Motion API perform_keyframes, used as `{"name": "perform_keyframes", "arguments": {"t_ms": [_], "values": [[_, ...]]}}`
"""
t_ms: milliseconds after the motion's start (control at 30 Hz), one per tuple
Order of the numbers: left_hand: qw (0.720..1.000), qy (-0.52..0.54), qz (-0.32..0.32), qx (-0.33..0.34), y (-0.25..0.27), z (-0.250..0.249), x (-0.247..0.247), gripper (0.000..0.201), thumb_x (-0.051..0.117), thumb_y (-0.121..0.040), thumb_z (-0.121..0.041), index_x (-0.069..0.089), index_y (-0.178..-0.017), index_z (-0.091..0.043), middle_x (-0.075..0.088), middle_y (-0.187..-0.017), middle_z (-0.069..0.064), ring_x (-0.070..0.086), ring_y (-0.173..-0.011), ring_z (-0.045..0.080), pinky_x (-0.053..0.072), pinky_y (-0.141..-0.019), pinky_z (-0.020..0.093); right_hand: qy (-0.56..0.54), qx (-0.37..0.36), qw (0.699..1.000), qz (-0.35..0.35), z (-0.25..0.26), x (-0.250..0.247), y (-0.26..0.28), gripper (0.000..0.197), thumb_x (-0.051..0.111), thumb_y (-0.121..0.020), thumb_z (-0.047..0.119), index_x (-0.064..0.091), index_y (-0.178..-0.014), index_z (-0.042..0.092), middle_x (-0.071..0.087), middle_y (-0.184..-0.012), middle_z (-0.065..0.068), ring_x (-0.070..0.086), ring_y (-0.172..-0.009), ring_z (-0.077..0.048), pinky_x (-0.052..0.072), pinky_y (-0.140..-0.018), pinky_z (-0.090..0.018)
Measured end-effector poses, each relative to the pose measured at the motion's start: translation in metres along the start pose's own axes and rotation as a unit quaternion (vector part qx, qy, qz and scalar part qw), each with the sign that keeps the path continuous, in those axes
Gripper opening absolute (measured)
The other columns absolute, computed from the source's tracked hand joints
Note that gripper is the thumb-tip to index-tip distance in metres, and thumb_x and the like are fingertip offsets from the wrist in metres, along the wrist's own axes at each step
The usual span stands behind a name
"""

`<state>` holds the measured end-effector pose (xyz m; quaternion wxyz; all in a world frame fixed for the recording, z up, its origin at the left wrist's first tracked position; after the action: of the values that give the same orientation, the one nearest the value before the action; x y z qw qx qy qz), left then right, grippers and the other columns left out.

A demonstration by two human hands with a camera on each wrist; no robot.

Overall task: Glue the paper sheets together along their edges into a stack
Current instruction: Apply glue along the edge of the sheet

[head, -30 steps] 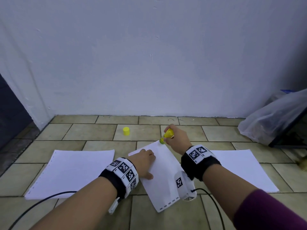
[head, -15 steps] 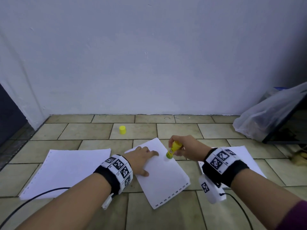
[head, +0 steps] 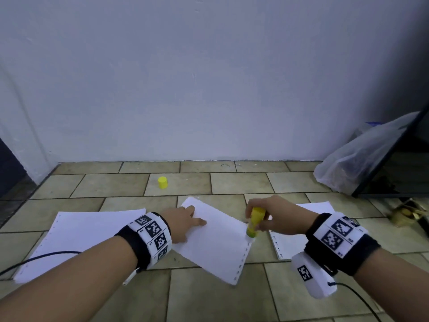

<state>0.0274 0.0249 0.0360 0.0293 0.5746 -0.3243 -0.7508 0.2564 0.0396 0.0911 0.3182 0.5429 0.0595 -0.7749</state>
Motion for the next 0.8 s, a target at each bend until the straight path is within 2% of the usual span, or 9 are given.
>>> {"name": "perform_keyframes", "arguments": {"t_ms": [100,200,300,367,433,500,567,633,800], "values": [[0.999,0.001,-0.032,0.016,0.005,-0.001,0.000,0.068,0.062,-0.089,-0.038,0.027,-0.146,-0.025,0.018,-0.149,0.005,0.031,-0.132,0.024,0.045,-0.095,0.040,-0.114,0.005,0.989,-0.099,-0.002,-0.019,-0.006,0.024,0.071,-0.079,0.007,0.060,-0.089,0.026,0.070,-0.083,-0.007,0.065,-0.065,-0.012,0.055,-0.072,-0.035],[0.995,0.031,-0.040,0.089,0.005,-0.009,0.001,0.076,0.066,-0.086,-0.033,0.024,-0.148,-0.026,0.002,-0.159,-0.004,0.014,-0.142,0.021,0.039,-0.104,0.043,-0.184,0.012,0.972,-0.147,0.002,-0.026,-0.016,0.023,0.071,-0.080,0.003,0.060,-0.085,0.023,0.070,-0.083,-0.010,0.065,-0.057,-0.008,0.057,-0.064,-0.028],[0.995,0.026,-0.008,0.097,0.002,-0.011,0.003,0.079,0.062,-0.089,-0.035,0.014,-0.152,-0.036,0.001,-0.160,-0.006,0.016,-0.142,0.024,0.035,-0.108,0.044,-0.206,0.033,0.965,-0.158,0.004,-0.019,-0.029,0.021,0.071,-0.080,0.004,0.060,-0.085,0.022,0.066,-0.080,-0.003,0.064,-0.058,-0.007,0.055,-0.061,-0.023],[0.997,0.020,-0.005,0.075,0.000,-0.007,0.004,0.076,0.059,-0.090,-0.043,0.014,-0.152,-0.036,0.007,-0.159,-0.004,0.021,-0.140,0.024,0.034,-0.108,0.042,-0.207,0.047,0.963,-0.167,0.003,-0.013,-0.038,0.022,0.070,-0.079,0.005,0.060,-0.085,0.023,0.065,-0.078,0.001,0.064,-0.059,-0.009,0.057,-0.065,-0.026],[0.998,0.027,-0.009,0.053,-0.001,-0.002,0.003,0.076,0.059,-0.090,-0.045,0.017,-0.152,-0.033,0.013,-0.157,0.000,0.025,-0.139,0.023,0.035,-0.108,0.040,-0.225,0.062,0.956,-0.175,0.001,-0.008,-0.047,0.021,0.069,-0.080,0.004,0.059,-0.086,0.022,0.065,-0.079,-0.002,0.064,-0.061,-0.012,0.058,-0.070,-0.032],[0.998,0.032,-0.022,0.048,-0.003,-0.001,0.002,0.076,0.061,-0.089,-0.043,0.020,-0.152,-0.028,0.011,-0.157,0.001,0.019,-0.141,0.021,0.034,-0.109,0.039,-0.237,0.079,0.951,-0.180,-0.001,-0.002,-0.057,0.022,0.066,-0.082,0.003,0.057,-0.085,0.023,0.065,-0.083,-0.005,0.064,-0.064,-0.015,0.057,-0.072,-0.035],[0.997,0.047,-0.028,0.057,-0.004,-0.001,0.003,0.076,0.063,-0.089,-0.039,0.023,-0.151,-0.022,0.006,-0.159,-0.001,0.010,-0.145,0.019,0.032,-0.111,0.039,-0.232,0.087,0.952,-0.182,0.000,0.005,-0.066,0.023,0.063,-0.082,0.003,0.056,-0.085,0.025,0.065,-0.090,-0.009,0.065,-0.074,-0.022,0.056,-0.075,-0.036],[0.995,0.070,-0.024,0.064,-0.005,-0.001,0.003,0.076,0.063,-0.089,-0.035,0.023,-0.151,-0.018,0.006,-0.160,-0.002,0.011,-0.145,0.018,0.030,-0.113,0.039,-0.221,0.083,0.954,-0.182,0.006,0.011,-0.075,0.022,0.063,-0.083,0.006,0.055,-0.087,0.026,0.065,-0.096,-0.012,0.064,-0.087,-0.028,0.054,-0.078,-0.037],[0.994,0.087,-0.018,0.065,-0.005,-0.002,0.002,0.078,0.063,-0.090,-0.031,0.020,-0.152,-0.015,0.007,-0.161,-0.002,0.011,-0.146,0.019,0.024,-0.114,0.035,-0.211,0.050,0.961,-0.168,0.028,0.023,-0.099,0.018,0.062,-0.086,0.010,0.056,-0.096,0.023,0.058,-0.088,-0.005,0.057,-0.076,-0.022,0.047,-0.062,-0.027]]}}
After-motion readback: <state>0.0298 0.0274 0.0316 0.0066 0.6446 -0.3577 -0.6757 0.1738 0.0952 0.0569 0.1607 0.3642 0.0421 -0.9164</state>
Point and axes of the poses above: each hand's wrist, its own y-axis away from the middle knuckle, its own x-axis out of the palm, z = x × y, the point moved 3 cm from there along -y, towards the middle knuckle
